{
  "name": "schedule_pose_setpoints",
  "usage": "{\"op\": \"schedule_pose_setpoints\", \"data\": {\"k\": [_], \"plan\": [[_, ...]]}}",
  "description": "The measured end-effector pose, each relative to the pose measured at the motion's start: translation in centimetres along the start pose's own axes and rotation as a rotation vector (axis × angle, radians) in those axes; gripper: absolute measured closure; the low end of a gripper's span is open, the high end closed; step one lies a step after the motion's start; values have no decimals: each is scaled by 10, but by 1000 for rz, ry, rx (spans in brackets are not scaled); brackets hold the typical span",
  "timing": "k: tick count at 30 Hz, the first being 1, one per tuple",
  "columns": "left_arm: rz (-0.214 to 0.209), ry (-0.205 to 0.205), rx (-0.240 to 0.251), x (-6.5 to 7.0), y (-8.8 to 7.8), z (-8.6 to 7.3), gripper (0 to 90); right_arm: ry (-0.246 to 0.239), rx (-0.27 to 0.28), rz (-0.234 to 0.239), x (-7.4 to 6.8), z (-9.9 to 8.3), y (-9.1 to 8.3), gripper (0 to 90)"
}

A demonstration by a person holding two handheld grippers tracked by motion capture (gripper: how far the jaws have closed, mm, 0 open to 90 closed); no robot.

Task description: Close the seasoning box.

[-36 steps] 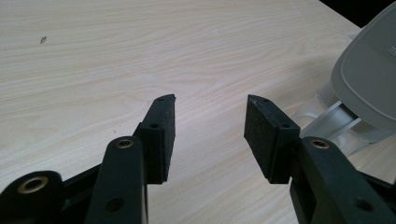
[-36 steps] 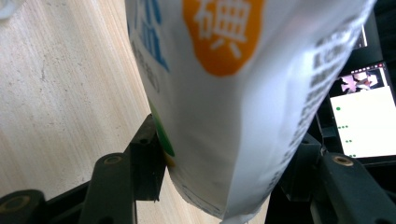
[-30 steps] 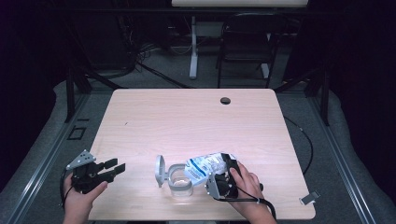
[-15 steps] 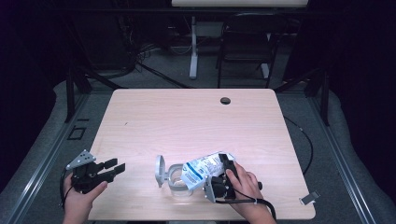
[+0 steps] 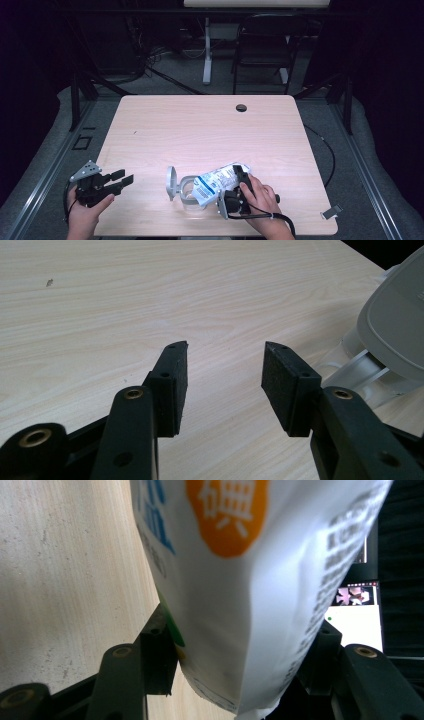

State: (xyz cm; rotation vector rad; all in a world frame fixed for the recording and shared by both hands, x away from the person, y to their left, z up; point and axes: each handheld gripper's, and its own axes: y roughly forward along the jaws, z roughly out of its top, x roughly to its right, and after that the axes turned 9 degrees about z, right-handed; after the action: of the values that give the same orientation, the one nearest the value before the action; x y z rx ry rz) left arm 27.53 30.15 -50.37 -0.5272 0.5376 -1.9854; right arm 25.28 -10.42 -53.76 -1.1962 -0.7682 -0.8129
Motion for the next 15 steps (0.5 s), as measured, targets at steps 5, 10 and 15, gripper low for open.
{"op": "schedule_pose_setpoints", "data": {"k": [5,10,15], "plan": [[0,0,-3,0,0,0,536,-16,32,-15,0,-1,2,442],[1,-3,-2,0,0,0,536,-26,13,-21,0,-1,2,442],[-1,0,-4,0,0,0,536,-32,9,-22,0,-2,1,442]]}}
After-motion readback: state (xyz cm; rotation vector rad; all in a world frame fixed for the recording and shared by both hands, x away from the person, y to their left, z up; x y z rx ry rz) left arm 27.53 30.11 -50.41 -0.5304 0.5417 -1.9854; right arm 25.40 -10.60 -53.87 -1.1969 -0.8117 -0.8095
